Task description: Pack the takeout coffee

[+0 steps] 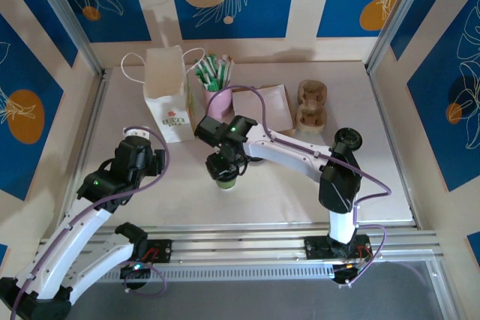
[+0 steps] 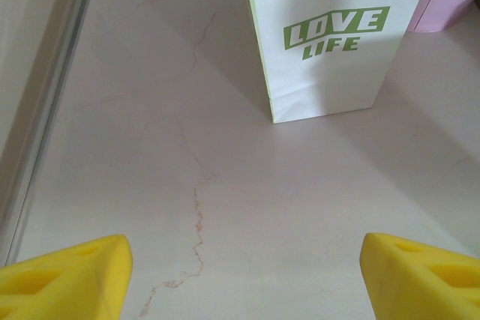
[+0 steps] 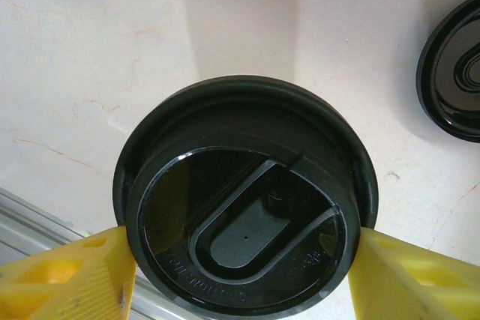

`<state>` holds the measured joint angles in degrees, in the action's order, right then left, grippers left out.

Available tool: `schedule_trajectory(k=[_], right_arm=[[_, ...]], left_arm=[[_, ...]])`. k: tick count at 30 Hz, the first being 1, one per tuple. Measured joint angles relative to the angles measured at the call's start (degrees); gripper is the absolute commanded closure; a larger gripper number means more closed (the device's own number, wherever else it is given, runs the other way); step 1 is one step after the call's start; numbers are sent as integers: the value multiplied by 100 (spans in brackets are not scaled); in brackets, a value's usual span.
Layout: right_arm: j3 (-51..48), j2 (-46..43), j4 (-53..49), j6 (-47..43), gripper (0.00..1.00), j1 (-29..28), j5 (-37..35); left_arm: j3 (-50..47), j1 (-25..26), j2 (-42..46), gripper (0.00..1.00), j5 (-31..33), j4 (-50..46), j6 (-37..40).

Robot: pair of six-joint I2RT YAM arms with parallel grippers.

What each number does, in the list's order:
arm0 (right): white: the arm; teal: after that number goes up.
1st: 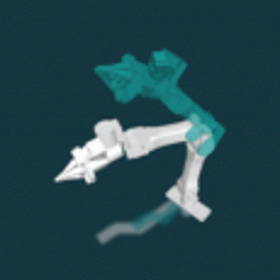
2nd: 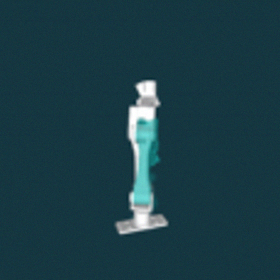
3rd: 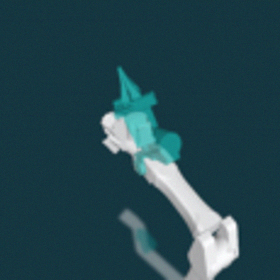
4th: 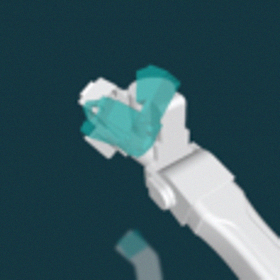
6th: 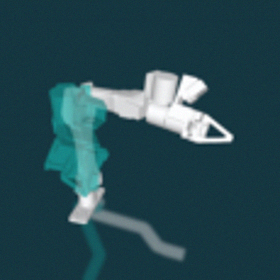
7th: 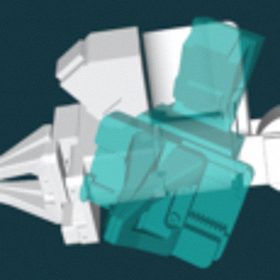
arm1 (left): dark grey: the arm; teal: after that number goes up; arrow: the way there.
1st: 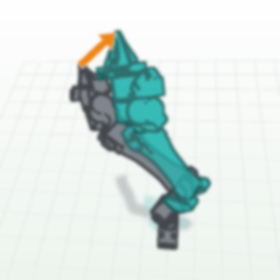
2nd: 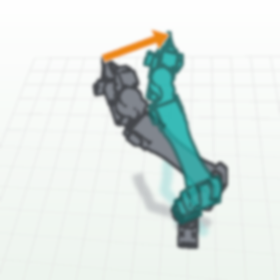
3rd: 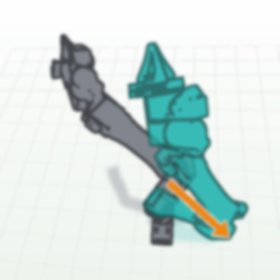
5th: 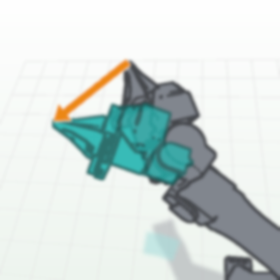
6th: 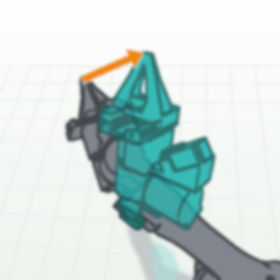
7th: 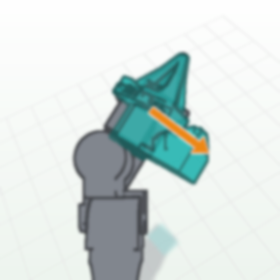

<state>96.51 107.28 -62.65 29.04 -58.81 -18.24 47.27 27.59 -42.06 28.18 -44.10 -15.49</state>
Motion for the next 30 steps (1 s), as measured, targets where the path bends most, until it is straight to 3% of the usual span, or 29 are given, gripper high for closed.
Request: schedule_trajectory(k=[30], right_arm=[[-55,260,37,-24,31,179,326]], left_arm=[[-9,0,-4,19,-72,0,0]])
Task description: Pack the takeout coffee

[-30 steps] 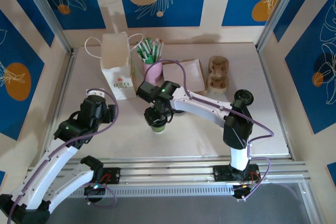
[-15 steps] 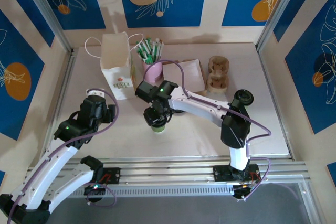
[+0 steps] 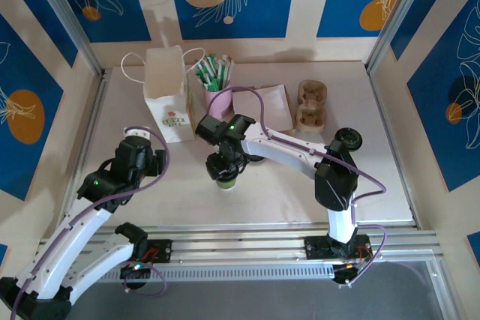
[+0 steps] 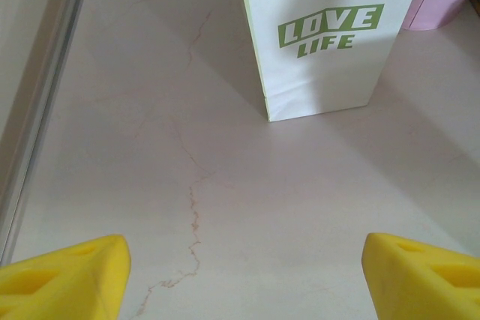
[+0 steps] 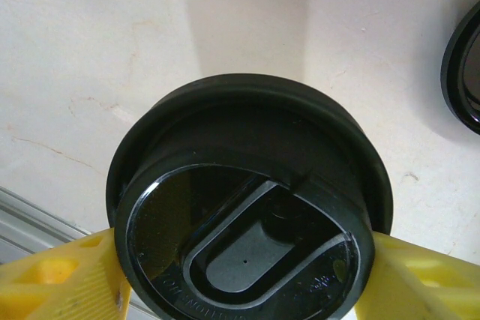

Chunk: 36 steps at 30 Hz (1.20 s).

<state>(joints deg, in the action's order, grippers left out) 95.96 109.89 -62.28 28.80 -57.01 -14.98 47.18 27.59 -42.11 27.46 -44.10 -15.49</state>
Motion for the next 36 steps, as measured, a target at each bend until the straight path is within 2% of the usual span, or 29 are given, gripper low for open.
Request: schedule_trajectory(k=[7,36], right_arm=[[345,197,-299,-26,31,4,15],[743,345,-721,-197,35,76,-7]], left_arm=[[-4,0,-11,17,-42,-2,22],[-13,0,-125,16,-153,0,61]])
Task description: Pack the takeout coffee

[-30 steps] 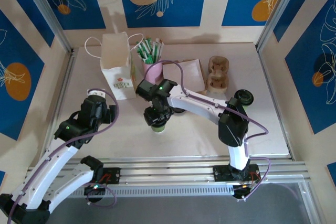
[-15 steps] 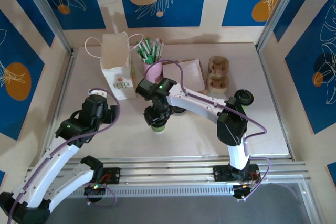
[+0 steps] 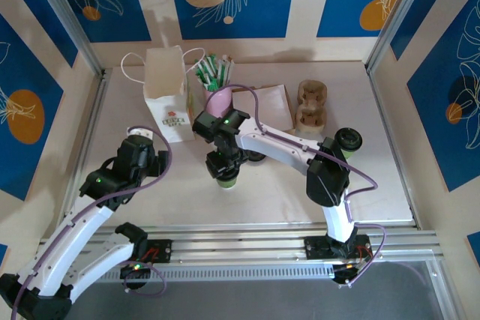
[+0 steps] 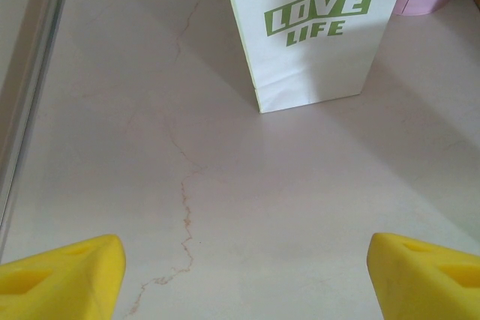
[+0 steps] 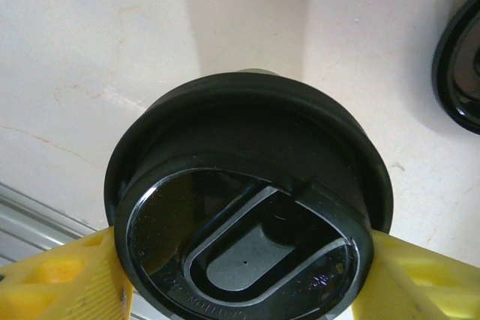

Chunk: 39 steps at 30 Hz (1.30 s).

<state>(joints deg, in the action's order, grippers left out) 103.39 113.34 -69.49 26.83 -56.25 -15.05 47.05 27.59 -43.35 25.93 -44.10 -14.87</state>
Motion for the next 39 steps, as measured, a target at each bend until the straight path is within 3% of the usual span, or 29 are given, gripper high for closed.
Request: schedule_trajectory(k=[9,17,26,32,39], right_arm=[[-328,-376,-227,2,35,297,-295],[-1207,-1445,-192,2,35,807,-291],[-2326,-2944,-133,-168,35,2570,-197],[-2863,-3397,31,-343,34,3882,9],[-3080,-3449,192,-343,35,4546,42]], left_arm=[[-2,0,0,16,-2,0,0],[-4,0,0,16,-44,0,0],[-4,0,0,16,-170,4,2],[-9,0,0,16,-229,37,2],[-9,0,2,16,-319,44,24]])
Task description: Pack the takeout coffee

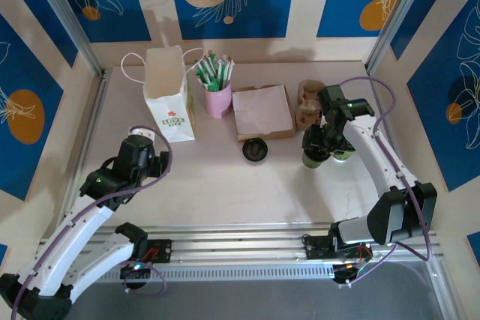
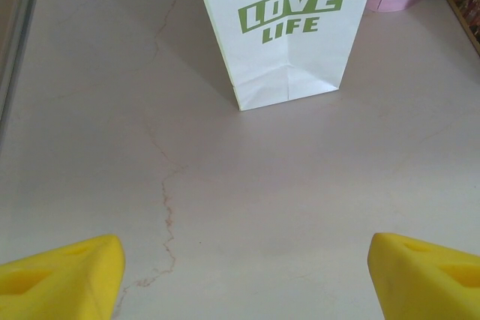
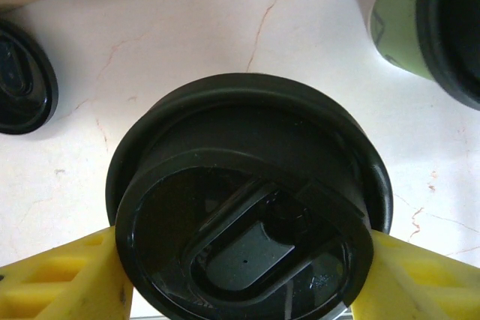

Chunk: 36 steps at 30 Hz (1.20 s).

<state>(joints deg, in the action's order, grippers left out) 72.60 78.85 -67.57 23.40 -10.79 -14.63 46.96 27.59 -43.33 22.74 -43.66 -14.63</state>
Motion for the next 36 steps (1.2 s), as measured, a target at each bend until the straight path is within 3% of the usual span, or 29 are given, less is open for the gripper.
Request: schedule_trajectory(k=[18,36], right_arm=[[-24,713,96,-2,33,466,-35],[15,863,96,0,20,481,-35]], left_arm=[[0,0,76,16,-94,0,2],[0,0,85,15,-129,0,2]])
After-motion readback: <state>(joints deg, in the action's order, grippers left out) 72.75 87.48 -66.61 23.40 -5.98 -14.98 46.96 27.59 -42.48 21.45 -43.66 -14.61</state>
